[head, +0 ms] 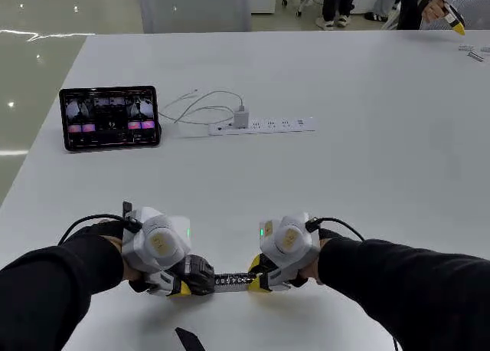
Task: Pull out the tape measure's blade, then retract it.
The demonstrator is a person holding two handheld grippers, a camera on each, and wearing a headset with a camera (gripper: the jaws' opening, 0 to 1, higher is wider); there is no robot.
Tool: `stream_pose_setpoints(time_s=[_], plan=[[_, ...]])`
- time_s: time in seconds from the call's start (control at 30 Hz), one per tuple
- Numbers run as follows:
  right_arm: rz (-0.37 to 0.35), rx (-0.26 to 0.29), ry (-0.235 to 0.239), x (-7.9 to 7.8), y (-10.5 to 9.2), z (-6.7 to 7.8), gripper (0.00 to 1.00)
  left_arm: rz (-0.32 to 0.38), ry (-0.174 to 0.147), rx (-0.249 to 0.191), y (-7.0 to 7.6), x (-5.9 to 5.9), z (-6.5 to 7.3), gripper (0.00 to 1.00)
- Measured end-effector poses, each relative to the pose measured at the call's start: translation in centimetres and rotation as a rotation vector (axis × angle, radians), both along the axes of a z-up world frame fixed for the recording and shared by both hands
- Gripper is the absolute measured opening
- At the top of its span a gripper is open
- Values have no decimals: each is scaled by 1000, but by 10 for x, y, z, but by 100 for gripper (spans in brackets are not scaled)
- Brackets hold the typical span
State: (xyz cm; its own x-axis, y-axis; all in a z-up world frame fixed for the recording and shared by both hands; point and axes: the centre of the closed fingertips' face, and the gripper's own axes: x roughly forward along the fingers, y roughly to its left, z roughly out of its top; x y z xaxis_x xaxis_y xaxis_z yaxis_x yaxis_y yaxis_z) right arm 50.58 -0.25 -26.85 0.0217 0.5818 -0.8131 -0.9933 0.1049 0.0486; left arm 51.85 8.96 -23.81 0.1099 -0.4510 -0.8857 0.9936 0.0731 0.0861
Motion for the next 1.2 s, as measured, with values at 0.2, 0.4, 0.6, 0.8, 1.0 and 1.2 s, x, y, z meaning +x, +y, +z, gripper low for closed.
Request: stream_pose_setpoints(time_s=[0.2, 0.4, 0.6, 0.8, 1.0, 1.2], plan=[[-4, -2, 0, 0, -5, 0, 9, 1, -2, -1, 0, 0, 0, 30], [-1, -9, -3, -1, -8, 0, 9, 2, -2, -1, 0, -1, 0, 30], [6, -19, -7, 0, -12, 0, 9, 6, -3, -2, 0, 0, 0, 30], [7, -23, -9, 1, -17, 0, 9, 8, -2, -5, 0, 0, 0, 30], [7, -29, -10, 2, -22, 0, 9, 9, -1, -7, 0, 0, 0, 30], [14, -36, -13, 2, -25, 0, 9, 12, -2, -10, 0, 0, 0, 30]])
